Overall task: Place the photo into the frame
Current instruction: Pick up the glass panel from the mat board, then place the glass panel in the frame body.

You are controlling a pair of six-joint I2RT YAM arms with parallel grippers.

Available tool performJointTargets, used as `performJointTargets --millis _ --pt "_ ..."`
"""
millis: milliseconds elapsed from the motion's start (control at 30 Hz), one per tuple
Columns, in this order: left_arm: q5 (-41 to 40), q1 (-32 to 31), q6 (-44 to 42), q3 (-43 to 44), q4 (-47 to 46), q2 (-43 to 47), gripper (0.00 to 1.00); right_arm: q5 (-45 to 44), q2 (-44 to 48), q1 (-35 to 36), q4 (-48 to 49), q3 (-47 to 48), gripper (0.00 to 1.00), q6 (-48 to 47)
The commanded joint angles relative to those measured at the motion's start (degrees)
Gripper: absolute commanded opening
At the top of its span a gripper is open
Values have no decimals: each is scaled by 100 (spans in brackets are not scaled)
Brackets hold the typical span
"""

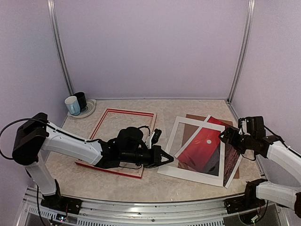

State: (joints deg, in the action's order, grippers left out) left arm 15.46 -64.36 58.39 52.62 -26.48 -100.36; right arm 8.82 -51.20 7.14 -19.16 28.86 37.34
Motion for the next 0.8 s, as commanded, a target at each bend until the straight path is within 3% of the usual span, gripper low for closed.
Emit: performJointTargets --millis 0,333,767 --pt "153 144 -171 -206 -399 290 0 117 -40 77 -91 63 99 72" --pt "296 425 -49 -577 -480 731 0 310 -163 77 -29 32 99 67" --pt "490 915 -53 -1953 3 1901 0 671 -197 84 157 -125 99 136"
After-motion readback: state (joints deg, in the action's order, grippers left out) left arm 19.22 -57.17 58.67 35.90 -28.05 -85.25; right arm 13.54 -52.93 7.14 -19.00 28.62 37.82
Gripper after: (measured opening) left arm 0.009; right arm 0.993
